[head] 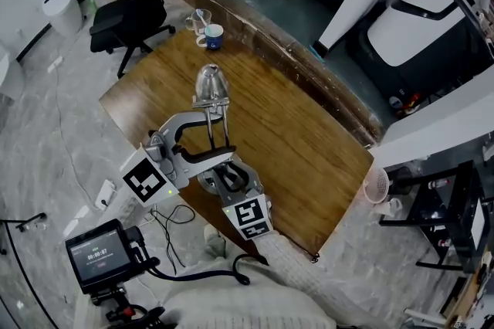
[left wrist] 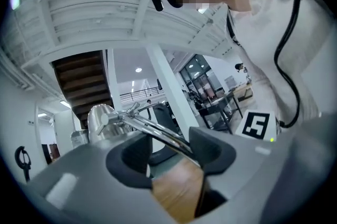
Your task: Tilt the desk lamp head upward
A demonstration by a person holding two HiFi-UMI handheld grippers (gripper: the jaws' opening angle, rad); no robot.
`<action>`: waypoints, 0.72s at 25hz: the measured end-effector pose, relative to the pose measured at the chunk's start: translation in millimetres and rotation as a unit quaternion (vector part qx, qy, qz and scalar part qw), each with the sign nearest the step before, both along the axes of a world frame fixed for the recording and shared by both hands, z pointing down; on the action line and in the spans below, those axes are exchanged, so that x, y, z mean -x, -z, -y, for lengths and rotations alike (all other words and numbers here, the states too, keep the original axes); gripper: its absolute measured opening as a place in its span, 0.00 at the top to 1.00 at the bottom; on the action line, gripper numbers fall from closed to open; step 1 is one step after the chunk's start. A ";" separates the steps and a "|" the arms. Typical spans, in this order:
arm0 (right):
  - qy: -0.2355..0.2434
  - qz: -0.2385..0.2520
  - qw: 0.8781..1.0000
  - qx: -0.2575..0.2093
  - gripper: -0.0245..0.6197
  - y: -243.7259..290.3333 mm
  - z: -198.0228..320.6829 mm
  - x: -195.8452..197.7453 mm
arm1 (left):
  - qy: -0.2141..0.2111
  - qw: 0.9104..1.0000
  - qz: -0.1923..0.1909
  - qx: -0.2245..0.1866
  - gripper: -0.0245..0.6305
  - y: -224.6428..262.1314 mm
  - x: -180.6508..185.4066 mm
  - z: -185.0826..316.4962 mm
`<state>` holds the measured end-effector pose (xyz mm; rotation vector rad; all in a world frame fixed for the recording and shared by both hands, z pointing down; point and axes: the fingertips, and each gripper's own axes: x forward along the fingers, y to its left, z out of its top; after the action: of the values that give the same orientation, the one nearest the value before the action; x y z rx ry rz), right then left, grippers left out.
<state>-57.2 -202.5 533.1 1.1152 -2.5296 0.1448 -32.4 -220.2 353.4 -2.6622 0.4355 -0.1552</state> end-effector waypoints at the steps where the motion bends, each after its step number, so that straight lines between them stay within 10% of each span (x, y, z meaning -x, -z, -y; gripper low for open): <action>1: 0.000 0.000 1.000 0.000 0.75 0.2 0.0 0.0 | 0.000 1.000 0.000 -0.008 0.65 0.8 -0.3 -1.5; 14: -0.002 0.005 1.000 0.002 0.75 9.0 -7.1 1.2 | -0.008 0.999 -0.030 0.009 0.66 10.9 1.6 -13.3; 18: 0.001 0.019 1.000 0.014 0.75 12.6 -10.6 -0.1 | -0.024 0.988 -0.123 0.091 0.66 26.7 5.1 -16.4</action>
<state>-57.1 -191.8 520.6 1.1098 -2.5525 0.2027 -37.5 -203.7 326.6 -2.8824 0.4537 0.1567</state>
